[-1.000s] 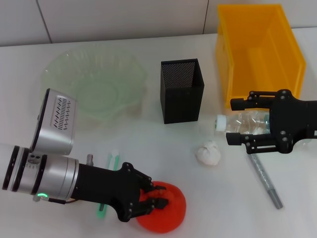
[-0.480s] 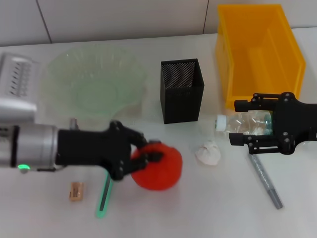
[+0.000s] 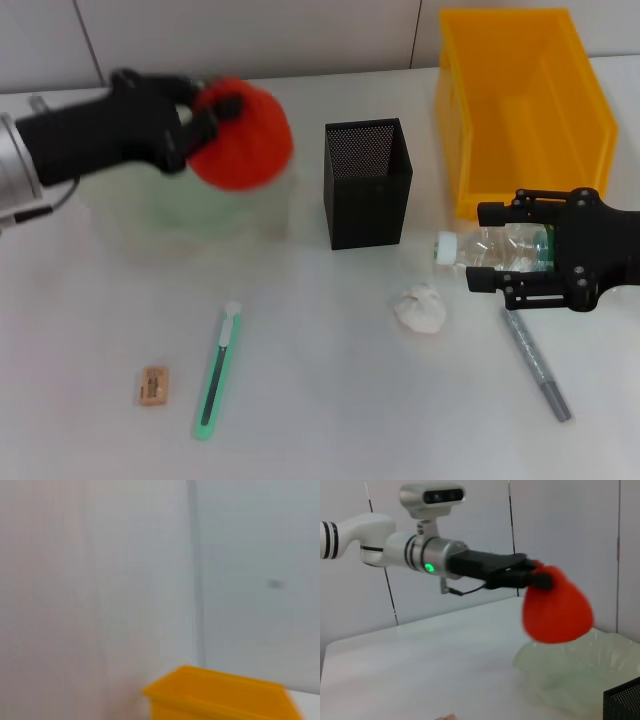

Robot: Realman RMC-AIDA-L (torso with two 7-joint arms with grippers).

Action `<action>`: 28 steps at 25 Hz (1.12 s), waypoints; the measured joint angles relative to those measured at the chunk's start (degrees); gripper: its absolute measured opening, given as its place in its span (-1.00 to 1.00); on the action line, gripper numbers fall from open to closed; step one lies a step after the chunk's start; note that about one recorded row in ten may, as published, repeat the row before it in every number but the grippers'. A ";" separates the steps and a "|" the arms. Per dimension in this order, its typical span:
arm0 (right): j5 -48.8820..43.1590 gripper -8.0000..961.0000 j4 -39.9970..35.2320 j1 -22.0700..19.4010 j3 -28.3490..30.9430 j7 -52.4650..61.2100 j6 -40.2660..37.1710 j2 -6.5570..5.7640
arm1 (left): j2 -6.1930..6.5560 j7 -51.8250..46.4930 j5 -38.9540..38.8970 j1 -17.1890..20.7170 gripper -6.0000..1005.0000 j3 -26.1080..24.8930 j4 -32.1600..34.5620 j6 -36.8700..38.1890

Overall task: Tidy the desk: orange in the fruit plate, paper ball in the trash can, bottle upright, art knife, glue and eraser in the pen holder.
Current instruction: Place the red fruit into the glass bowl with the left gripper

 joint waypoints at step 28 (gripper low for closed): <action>0.75 0.58 -0.15 -0.25 -0.10 -0.17 -0.80 0.09 | -0.22 7.07 -0.71 -4.92 -0.63 5.58 -11.36 -25.38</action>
